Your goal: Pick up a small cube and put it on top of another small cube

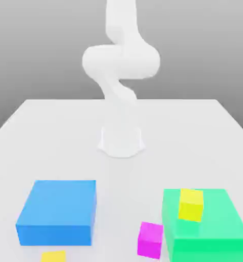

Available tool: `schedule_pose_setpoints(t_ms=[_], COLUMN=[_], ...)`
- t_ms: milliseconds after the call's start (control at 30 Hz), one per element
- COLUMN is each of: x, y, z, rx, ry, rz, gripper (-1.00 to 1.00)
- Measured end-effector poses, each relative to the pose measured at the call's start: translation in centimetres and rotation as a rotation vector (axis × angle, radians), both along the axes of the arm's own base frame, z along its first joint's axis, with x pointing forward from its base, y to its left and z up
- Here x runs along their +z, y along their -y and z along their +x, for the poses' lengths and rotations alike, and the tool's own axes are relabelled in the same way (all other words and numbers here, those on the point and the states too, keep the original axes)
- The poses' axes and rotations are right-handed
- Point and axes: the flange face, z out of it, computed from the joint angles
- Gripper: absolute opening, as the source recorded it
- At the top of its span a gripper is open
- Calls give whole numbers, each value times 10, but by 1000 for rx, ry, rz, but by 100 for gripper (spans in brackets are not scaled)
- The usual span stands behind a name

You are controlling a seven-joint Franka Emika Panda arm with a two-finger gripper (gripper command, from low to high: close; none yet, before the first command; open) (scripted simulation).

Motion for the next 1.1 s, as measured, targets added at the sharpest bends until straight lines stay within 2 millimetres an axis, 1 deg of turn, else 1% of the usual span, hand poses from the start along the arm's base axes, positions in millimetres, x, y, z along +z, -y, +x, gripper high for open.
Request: schedule_pose_setpoints(t_ms=[133, 267, 400, 533, 667, 833, 967, 1100], x=[-40, -86, -138, -196, -258, -342, -412, -483], y=[32, 67, 106, 147, 196, 240, 278, 312], z=[48, 88, 120, 143, 154, 159, 149, 130], rx=[-70, -141, -215, -291, -383, -469, -545, -621], ry=[-90, -176, -260, -344, -426, -529, -611, -691], rz=[31, 62, 93, 125, 160, 197, 228, 258], gripper=[0, 0, 0, 0, 0, 0, 0, 0])
